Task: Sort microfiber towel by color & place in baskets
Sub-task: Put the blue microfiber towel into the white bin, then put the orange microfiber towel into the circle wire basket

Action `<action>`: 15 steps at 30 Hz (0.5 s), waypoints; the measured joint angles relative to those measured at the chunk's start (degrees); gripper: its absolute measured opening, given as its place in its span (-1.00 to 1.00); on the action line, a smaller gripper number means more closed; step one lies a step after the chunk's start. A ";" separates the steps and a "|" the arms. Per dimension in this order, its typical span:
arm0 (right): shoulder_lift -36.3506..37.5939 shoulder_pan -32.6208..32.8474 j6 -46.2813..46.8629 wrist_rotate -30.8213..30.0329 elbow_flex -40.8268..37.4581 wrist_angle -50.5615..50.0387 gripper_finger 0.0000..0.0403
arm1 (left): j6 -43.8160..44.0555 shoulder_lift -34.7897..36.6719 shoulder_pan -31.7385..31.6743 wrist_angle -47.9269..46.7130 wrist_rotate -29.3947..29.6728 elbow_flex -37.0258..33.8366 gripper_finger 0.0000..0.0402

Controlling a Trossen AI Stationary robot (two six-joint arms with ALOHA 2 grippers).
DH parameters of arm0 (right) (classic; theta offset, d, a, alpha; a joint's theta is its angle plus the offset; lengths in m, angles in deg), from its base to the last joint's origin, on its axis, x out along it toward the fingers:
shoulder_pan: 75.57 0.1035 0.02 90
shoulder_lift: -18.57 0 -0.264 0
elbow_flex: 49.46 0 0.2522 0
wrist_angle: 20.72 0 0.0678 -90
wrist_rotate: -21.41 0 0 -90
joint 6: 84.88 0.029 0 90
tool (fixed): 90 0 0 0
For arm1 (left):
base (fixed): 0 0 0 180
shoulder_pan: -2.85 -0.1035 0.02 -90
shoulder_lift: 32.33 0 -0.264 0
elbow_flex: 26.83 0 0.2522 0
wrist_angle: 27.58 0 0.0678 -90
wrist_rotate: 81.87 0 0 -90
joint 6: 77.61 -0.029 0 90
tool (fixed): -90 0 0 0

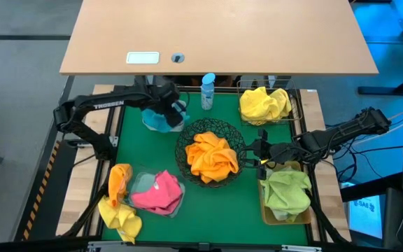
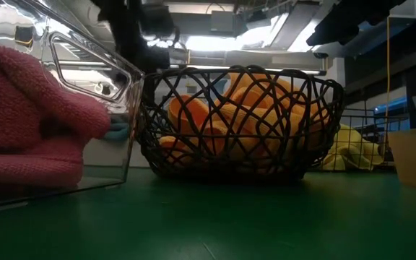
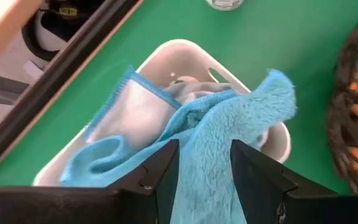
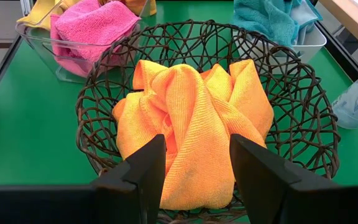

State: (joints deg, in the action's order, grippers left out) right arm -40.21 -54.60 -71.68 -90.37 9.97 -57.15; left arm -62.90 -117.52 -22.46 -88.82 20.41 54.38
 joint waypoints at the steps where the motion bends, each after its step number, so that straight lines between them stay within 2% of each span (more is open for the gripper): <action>1: 0.00 0.00 0.00 0.00 0.00 0.00 -0.12 | -0.07 0.00 0.18 -1.95 0.02 1.61 -0.31; 9: 0.00 0.00 0.01 0.00 0.00 -0.31 -0.12 | 2.91 0.09 5.06 -20.40 -1.76 12.56 -0.31; 15: 0.00 0.00 0.00 0.00 0.00 -1.05 -0.12 | 9.37 0.09 13.19 -30.43 -8.56 13.27 -0.31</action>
State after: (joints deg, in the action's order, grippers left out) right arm -40.21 -54.60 -71.69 -90.37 9.97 -58.21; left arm -53.53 -117.43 -9.27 -119.24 11.85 67.66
